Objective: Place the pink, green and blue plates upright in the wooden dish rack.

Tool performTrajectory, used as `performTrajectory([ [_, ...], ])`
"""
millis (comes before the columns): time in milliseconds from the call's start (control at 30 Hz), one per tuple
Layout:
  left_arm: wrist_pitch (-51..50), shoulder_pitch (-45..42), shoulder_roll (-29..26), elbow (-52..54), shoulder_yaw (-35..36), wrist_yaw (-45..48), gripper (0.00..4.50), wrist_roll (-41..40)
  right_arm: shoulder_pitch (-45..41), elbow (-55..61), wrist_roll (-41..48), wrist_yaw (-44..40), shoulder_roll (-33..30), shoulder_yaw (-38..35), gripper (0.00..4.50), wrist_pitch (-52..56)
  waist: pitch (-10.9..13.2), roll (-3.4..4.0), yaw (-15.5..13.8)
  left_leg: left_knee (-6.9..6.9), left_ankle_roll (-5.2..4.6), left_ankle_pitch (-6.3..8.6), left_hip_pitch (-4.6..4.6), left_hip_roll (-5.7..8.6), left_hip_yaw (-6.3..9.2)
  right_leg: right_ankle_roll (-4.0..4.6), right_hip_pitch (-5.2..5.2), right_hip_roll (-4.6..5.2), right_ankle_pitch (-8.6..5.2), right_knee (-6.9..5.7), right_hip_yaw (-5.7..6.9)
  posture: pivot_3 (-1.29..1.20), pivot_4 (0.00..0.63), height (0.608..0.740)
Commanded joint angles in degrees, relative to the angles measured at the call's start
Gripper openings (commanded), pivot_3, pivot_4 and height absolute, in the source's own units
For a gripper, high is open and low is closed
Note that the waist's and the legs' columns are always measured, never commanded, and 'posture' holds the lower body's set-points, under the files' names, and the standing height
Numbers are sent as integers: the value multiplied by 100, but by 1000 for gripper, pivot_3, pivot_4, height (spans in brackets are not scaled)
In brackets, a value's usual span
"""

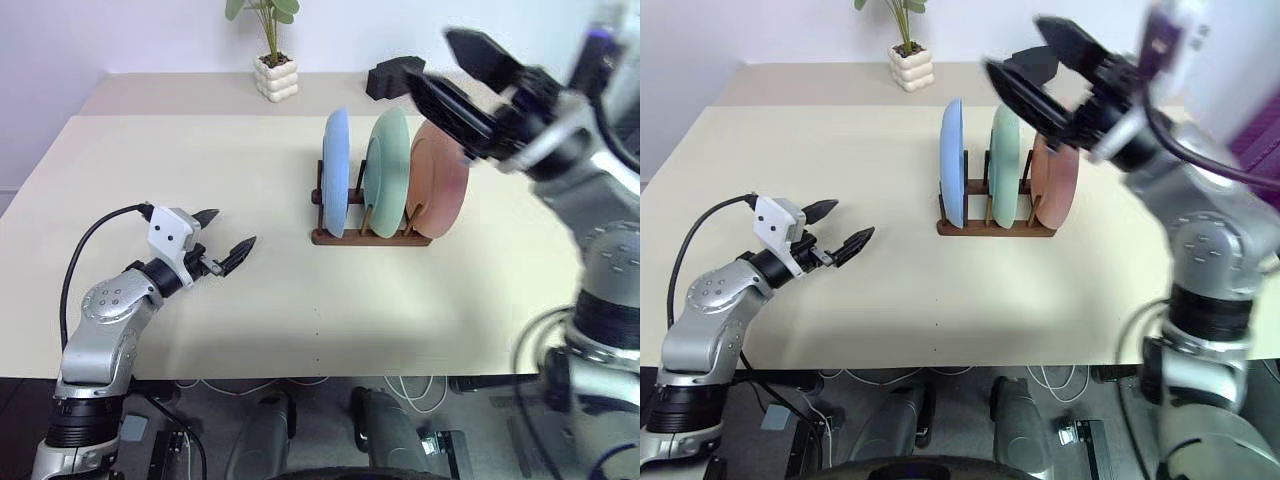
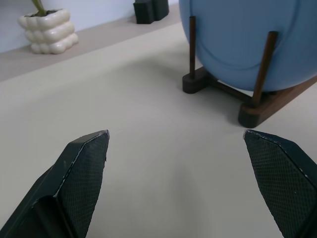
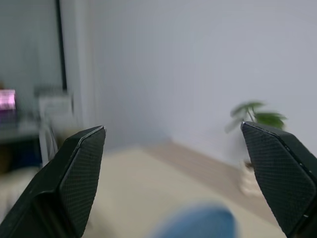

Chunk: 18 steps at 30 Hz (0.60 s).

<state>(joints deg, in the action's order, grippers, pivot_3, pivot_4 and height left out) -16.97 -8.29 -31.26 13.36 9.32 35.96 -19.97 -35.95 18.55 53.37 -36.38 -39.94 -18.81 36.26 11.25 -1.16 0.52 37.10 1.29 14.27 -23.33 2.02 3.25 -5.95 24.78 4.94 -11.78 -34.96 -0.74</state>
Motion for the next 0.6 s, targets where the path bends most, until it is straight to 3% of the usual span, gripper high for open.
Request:
performTrajectory([
  [33,260,-44,-18,-136,103,-62,4500,133,698,-283,36,-817,-457,-822,4462,-218,0,0,1,0,0,0,0,0,-1,0,0,1,0,0,-1,0,150,731],
  [167,411,-163,43,-423,56,-186,4500,327,1537,-842,-322,-1128,-541,-1225,4462,-603,0,3,36,2,0,0,11,-4,-18,1,-1,1,0,-5,-7,0,150,731],
  [367,741,-205,130,-1115,169,-487,4500,641,2770,-1572,-1330,-1411,-377,-1042,4462,-1344,-1,3,5,7,-1,0,14,-7,-19,-2,-9,1,-1,-4,-10,0,150,731],
  [600,827,26,122,-1153,220,-468,4500,606,2890,-2495,-2097,-1501,-124,-674,4462,-2186,-1,5,20,9,0,0,22,-7,-18,-1,-9,5,-1,-7,-19,0,150,731],
])
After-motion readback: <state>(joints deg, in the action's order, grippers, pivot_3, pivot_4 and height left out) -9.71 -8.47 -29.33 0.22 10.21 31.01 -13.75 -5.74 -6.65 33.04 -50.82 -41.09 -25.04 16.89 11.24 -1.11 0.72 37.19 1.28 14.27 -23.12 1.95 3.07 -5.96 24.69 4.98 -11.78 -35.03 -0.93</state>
